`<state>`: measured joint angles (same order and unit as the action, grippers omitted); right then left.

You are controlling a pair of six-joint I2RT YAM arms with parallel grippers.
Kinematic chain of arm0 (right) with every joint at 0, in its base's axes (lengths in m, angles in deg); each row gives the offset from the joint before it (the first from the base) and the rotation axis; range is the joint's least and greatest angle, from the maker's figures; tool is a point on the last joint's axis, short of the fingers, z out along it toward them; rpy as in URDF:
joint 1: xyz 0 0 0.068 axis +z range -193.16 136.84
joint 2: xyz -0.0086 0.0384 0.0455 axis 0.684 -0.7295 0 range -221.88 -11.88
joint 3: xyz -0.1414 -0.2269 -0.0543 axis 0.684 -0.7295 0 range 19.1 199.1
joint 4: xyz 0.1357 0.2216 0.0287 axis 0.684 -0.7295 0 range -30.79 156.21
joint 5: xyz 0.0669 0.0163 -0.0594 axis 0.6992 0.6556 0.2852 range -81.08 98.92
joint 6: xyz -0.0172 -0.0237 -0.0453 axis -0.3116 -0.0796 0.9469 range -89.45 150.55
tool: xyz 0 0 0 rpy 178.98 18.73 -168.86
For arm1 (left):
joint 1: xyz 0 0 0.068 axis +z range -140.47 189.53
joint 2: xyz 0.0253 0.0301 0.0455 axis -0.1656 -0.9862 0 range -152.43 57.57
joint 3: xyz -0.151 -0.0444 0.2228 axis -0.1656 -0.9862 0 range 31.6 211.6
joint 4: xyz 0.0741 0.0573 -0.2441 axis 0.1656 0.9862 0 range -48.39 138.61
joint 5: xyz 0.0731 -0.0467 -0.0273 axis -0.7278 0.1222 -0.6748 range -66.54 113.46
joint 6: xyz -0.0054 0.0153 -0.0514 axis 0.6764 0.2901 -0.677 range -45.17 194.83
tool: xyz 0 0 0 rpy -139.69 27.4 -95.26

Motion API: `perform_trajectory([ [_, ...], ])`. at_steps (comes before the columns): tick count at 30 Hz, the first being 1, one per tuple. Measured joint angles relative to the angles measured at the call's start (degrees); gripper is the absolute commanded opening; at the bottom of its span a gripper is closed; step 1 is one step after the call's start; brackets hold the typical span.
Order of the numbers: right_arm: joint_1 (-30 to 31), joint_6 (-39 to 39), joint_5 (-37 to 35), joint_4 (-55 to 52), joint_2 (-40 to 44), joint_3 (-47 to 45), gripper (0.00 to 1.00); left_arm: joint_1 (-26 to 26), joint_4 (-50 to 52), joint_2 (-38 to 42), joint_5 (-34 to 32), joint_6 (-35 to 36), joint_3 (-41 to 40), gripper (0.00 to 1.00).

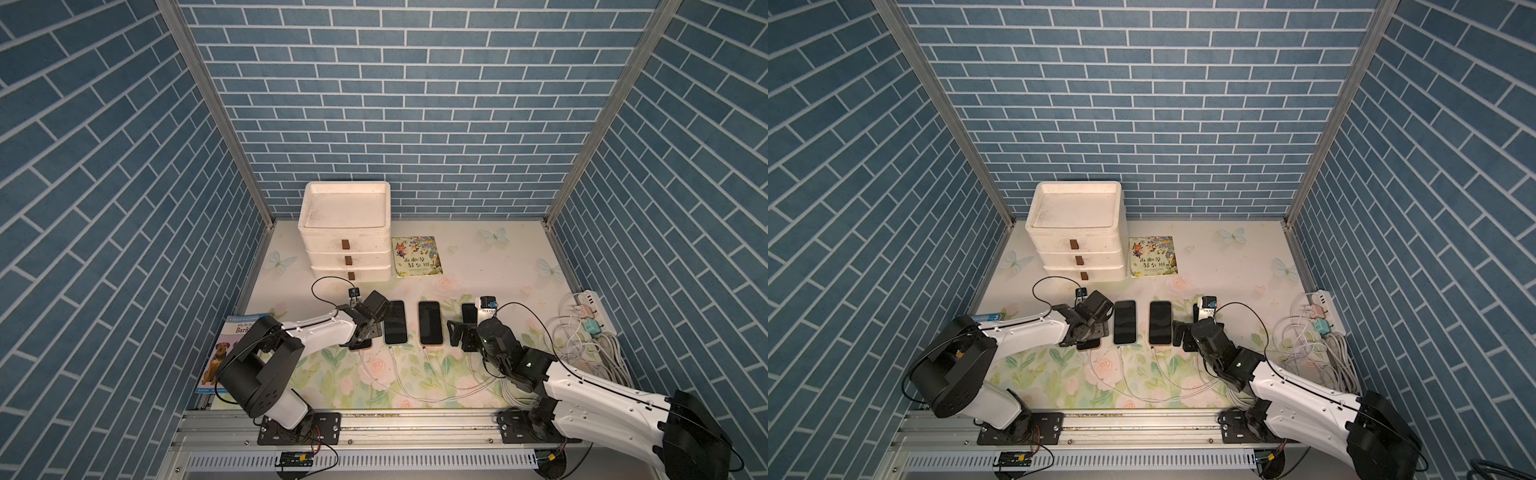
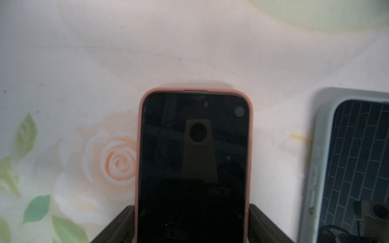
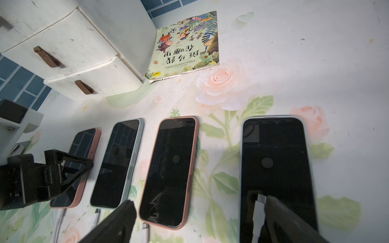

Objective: Unplug the charging cable from the phone
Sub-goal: Pick up the phone at the center of the board.

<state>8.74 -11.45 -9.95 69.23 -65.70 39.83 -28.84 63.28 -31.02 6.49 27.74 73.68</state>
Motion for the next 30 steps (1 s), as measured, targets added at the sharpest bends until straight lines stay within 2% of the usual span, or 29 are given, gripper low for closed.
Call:
perform_trajectory([
  [3,0.0,0.28,0.59,0.07,-0.28,0.2,0.99,0.0,-0.83,0.52,0.09,0.33,-0.66,0.7],
  [8,0.0,0.61,2.29,0.48,-1.4,0.33,0.99,0.0,-1.27,0.81,0.11,0.26,-0.98,0.43],
  [14,0.0,1.55,5.31,2.23,-3.15,0.33,0.99,0.0,-1.36,0.87,0.11,0.24,-0.98,0.01],
  [22,1.64,1.92,9.07,7.08,-9.88,0.35,1.0,0.0,-1.38,3.78,0.55,-0.74,-2.86,0.0],
  [30,13.62,1.99,1.42,9.75,-21.51,6.29,0.99,-0.02,-3.87,12.26,0.48,-2.32,-6.45,0.0],
])
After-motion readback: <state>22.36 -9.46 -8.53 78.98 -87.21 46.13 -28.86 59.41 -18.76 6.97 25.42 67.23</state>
